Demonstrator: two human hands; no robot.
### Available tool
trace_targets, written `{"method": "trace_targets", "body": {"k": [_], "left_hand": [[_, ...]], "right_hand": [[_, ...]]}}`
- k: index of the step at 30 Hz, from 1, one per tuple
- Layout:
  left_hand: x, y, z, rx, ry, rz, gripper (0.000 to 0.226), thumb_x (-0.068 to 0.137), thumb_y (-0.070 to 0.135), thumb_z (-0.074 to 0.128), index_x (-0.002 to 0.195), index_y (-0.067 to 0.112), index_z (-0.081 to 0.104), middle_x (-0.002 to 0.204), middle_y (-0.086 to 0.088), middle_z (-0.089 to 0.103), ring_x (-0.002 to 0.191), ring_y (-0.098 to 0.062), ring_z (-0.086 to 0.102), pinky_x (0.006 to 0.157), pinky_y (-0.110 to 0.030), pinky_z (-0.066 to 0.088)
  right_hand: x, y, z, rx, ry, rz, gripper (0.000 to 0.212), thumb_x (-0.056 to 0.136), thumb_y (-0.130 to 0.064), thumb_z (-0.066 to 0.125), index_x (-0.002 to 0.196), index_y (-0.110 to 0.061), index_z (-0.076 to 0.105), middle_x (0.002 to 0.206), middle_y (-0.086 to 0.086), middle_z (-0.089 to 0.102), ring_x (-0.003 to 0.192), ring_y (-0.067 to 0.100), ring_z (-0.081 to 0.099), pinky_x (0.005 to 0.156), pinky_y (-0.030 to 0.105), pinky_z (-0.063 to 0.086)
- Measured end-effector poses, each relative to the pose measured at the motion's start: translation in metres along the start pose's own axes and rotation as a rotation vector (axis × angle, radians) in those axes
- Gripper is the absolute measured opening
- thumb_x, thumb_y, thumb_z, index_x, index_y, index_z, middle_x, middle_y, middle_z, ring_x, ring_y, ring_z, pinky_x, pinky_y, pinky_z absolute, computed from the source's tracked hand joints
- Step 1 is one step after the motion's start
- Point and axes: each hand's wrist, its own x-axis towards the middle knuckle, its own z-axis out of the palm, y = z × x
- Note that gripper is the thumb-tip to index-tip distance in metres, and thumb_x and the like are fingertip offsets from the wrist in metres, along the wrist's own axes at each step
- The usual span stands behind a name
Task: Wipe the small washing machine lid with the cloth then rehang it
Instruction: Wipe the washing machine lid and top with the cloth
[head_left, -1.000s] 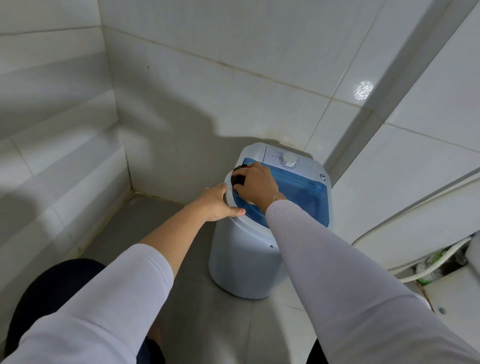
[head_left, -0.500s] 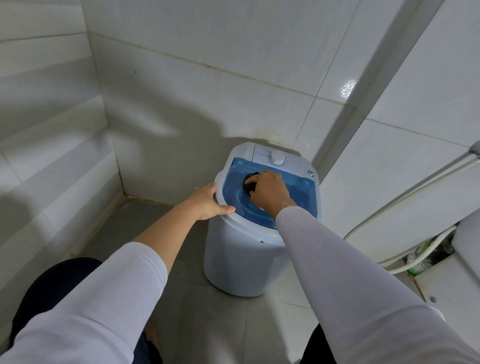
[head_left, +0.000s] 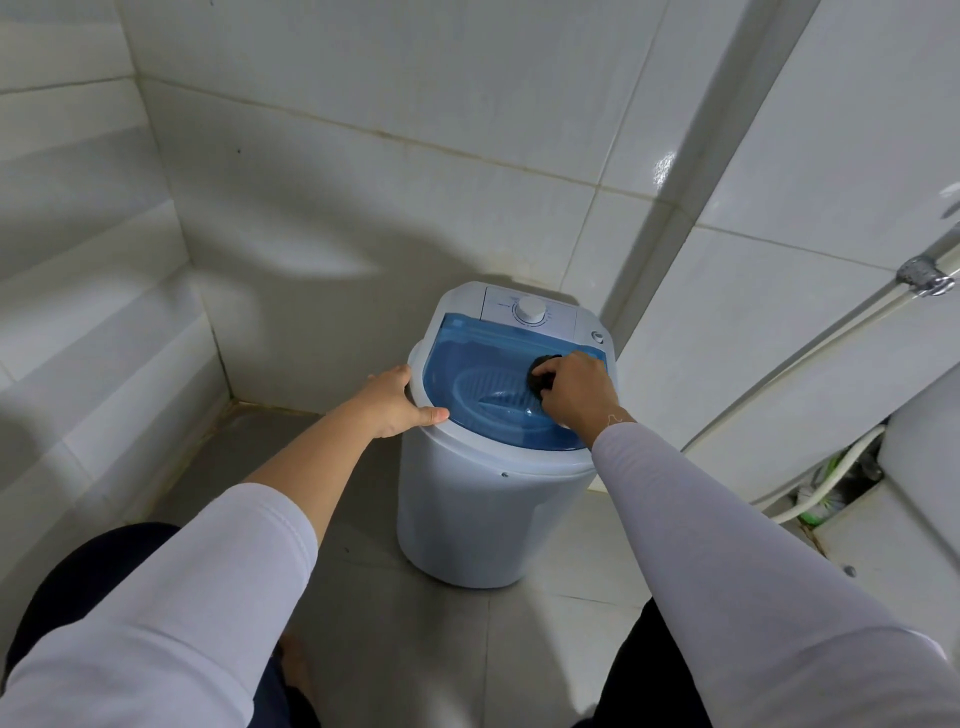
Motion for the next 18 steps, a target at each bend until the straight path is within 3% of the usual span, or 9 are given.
{"method": "trace_targets", "body": {"k": [18], "left_hand": [[-0.01,0.009,0.0,-0.018,-0.015,-0.008,0.077,0.083,0.037,0.068,0.147,0.016,0.029,0.149,-0.006,0.04,0.135,-0.028,0.04,0.108,-0.039,0.036]], "right_hand": [[-0.024,0.047,-0.012,0.036,-0.036,0.201,0.027,0.087,-0.017,0.052,0.109,-0.014,0.068,0.108,0.01,0.069,0.097,0.03,0.06,0.088,0.04,0.054]]}}
